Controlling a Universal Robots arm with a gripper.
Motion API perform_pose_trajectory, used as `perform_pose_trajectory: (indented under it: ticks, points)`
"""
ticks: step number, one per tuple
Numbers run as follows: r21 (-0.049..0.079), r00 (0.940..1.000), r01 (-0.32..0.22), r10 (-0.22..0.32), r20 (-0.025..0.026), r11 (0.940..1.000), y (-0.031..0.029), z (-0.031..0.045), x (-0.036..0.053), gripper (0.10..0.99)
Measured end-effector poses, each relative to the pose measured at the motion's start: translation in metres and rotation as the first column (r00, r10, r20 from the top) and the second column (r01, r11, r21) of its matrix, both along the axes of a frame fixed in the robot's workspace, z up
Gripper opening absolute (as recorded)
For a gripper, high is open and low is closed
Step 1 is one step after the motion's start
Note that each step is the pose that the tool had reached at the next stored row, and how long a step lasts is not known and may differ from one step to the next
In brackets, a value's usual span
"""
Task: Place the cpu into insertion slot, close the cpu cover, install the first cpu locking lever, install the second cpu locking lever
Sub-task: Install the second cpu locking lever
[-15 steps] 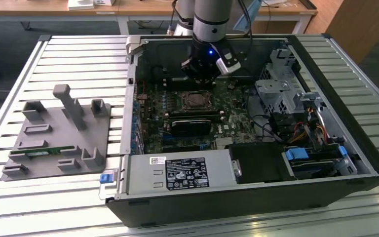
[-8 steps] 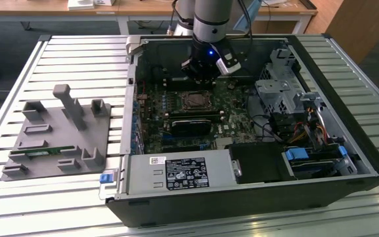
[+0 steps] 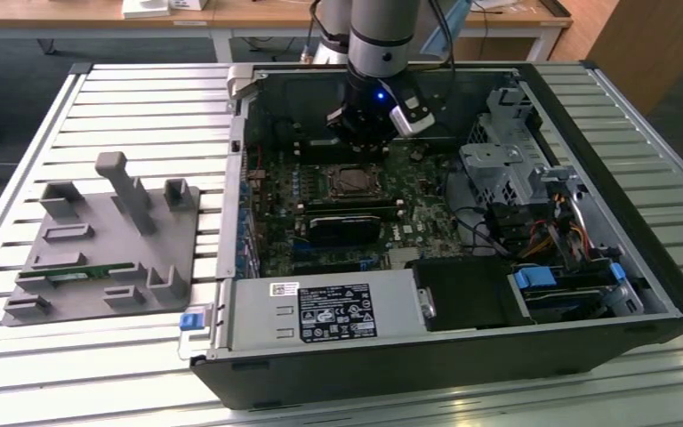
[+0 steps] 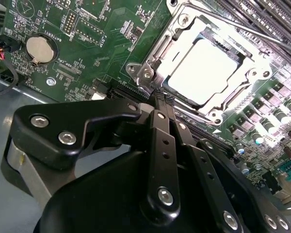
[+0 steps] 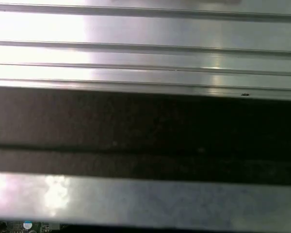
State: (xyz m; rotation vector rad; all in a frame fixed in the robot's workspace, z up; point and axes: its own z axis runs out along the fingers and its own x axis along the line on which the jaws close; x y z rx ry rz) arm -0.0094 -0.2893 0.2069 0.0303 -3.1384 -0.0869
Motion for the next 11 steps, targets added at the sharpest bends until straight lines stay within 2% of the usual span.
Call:
perform_pose_trajectory:
  ticks: [6,11]
  points:
    - [0.000,1.0000,0.000,0.000,-0.0001,1.0000,-0.0006,0.0024,0.0000,0.106]
    - [0.000,1.0000,0.000,0.000,0.0001,1.0000,-0.0006,0.0154,0.0000,0.106]
